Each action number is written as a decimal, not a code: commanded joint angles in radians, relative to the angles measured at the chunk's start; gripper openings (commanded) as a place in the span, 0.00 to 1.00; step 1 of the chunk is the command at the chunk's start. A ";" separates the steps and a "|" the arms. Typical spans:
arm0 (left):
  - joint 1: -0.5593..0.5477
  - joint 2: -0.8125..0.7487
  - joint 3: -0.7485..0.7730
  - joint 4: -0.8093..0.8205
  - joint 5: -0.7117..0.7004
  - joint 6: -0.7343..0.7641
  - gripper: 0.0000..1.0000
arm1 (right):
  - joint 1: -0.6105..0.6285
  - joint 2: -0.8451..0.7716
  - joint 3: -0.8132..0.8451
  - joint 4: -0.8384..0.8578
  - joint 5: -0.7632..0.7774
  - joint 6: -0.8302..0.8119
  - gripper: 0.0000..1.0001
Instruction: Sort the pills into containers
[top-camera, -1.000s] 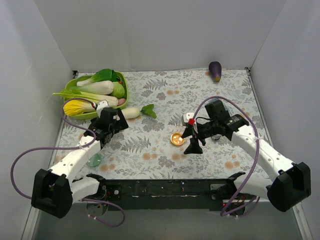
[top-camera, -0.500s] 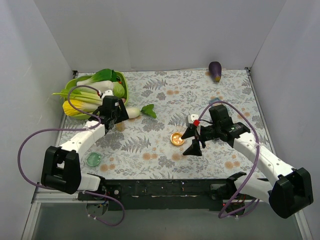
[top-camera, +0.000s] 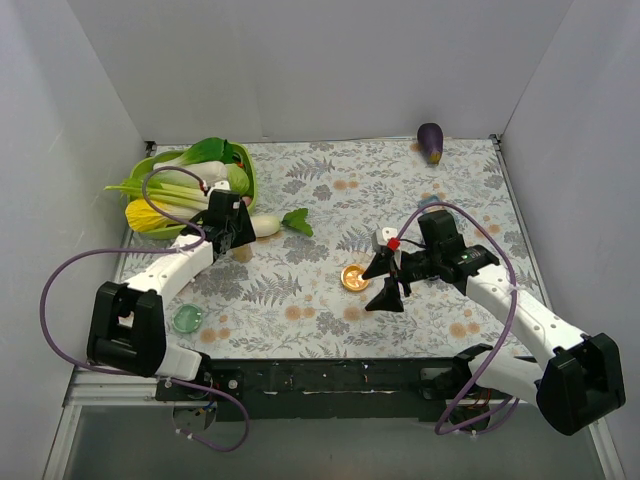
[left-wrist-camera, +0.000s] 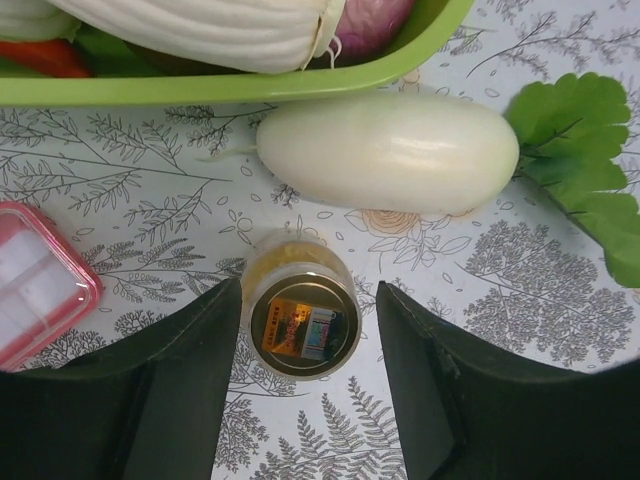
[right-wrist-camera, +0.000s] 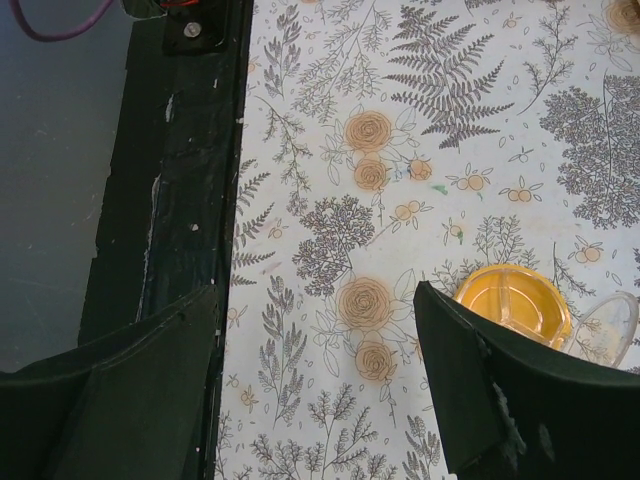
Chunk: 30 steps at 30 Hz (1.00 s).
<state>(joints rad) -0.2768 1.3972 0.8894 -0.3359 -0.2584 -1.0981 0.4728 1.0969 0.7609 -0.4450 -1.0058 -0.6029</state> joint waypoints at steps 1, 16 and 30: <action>0.005 0.016 0.031 -0.043 0.001 0.018 0.56 | -0.005 0.009 0.003 0.014 -0.030 0.009 0.86; -0.057 -0.072 0.066 -0.120 0.203 0.112 0.00 | -0.007 0.018 0.037 -0.093 -0.022 -0.089 0.85; -0.521 0.009 0.068 -0.117 0.135 0.046 0.00 | -0.005 0.061 0.078 -0.130 -0.030 -0.279 0.84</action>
<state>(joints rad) -0.7139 1.3544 0.9230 -0.4469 -0.0502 -1.0233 0.4713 1.1282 0.7811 -0.5808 -1.0172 -0.8570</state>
